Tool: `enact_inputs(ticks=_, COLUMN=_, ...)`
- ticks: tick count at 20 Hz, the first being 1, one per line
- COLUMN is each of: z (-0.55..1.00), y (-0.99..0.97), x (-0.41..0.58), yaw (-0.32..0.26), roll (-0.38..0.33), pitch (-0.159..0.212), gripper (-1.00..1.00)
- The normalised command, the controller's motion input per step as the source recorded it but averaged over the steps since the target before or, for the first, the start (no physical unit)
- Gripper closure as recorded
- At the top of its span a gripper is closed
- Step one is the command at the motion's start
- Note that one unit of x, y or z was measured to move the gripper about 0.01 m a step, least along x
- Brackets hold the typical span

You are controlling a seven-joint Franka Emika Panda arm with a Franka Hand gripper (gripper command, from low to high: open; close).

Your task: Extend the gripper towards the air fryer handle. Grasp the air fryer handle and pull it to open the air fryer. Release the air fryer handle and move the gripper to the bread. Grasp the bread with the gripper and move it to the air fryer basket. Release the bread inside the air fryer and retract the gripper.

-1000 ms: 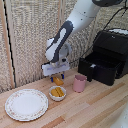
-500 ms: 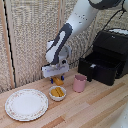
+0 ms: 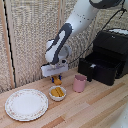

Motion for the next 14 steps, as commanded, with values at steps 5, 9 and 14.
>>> enact_inputs(ticks=5, z=1.00, y=0.00, x=0.015, yaw=-0.089, roll=0.008, pitch=0.000, gripper=1.00)
enact_inputs(ticks=9, z=1.00, y=0.00, x=0.000, yaw=-0.114, roll=0.000, pitch=0.007, gripper=1.00)
enact_inputs(ticks=14, z=1.00, y=-0.06, x=-0.084, yaw=-0.141, roll=0.000, pitch=0.016, gripper=1.00)
